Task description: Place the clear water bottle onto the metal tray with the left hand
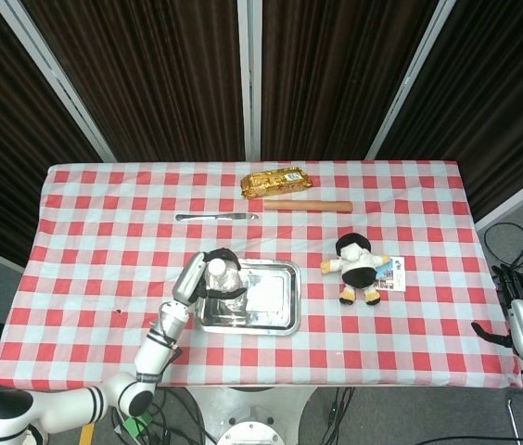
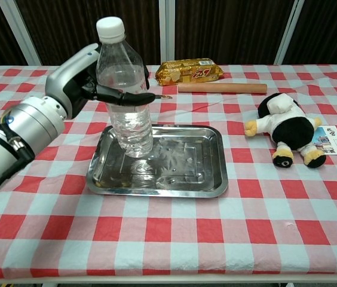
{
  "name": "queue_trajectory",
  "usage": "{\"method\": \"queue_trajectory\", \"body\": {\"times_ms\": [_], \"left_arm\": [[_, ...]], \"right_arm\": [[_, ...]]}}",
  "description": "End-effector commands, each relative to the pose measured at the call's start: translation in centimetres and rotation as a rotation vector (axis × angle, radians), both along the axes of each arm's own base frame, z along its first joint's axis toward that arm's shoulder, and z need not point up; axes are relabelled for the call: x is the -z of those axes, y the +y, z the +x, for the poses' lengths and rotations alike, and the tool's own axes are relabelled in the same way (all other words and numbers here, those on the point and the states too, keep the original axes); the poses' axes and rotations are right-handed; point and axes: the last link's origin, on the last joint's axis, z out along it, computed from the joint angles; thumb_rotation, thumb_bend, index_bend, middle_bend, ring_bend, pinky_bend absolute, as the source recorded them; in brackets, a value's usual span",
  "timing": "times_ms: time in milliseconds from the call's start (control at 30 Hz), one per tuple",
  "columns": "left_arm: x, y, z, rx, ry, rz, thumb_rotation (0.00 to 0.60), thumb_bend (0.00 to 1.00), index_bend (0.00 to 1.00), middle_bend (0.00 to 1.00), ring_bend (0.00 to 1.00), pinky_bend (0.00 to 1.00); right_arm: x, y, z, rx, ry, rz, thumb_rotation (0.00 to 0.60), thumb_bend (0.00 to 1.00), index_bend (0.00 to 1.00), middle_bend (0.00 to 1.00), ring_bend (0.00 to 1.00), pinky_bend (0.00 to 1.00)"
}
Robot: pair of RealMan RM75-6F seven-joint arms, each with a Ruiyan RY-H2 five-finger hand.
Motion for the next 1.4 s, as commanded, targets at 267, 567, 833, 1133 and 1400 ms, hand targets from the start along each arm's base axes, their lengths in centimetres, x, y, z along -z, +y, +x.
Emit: {"method": "queue_trajectory", "body": {"times_ms": [267, 567, 833, 1133, 1400], "left_arm": [[2.1, -0.8, -0.9, 0.011, -0.005, -0.023, 0.6, 0.19, 0.57, 0.61, 0.48, 0.51], [2.1, -1.2, -0.8, 0.043, -0.045, -0.02, 0.6, 0.01, 0.26, 0.27, 0.2, 0.28], [0.9, -1.0, -0.2, 0.052, -0.072, 0.011, 0.6, 0.0, 0.24, 0.26, 0.2, 0.27], [-5.4, 0.6, 2.1, 0.098, -0.104, 0.123, 0.6, 0.0, 0.24, 0.26, 0.2, 0.25], [-13.1, 3.4, 3.7, 0.082, -0.067, 0.267, 0.6, 0.02, 0.24, 0.26, 0.2, 0.25]], "right_arm": [[0.1, -0.1, -0.1, 0.006, 0.001, 0.0, 0.6, 0.1, 0.06, 0.03, 0.0, 0.0], [0.0, 0.0, -0.2, 0.007, 0.0, 0.003, 0.6, 0.1, 0.06, 0.03, 0.0, 0.0], [0.0, 0.0, -0.2, 0.004, -0.001, 0.001, 0.6, 0.1, 0.06, 0.03, 0.0, 0.0], [-0.1, 0.1, 0.1, -0.005, -0.005, 0.0, 0.6, 0.1, 0.06, 0.03, 0.0, 0.0], [0.0, 0.3, 0.5, -0.019, -0.011, 0.003, 0.6, 0.1, 0.06, 0.03, 0.0, 0.0]]}}
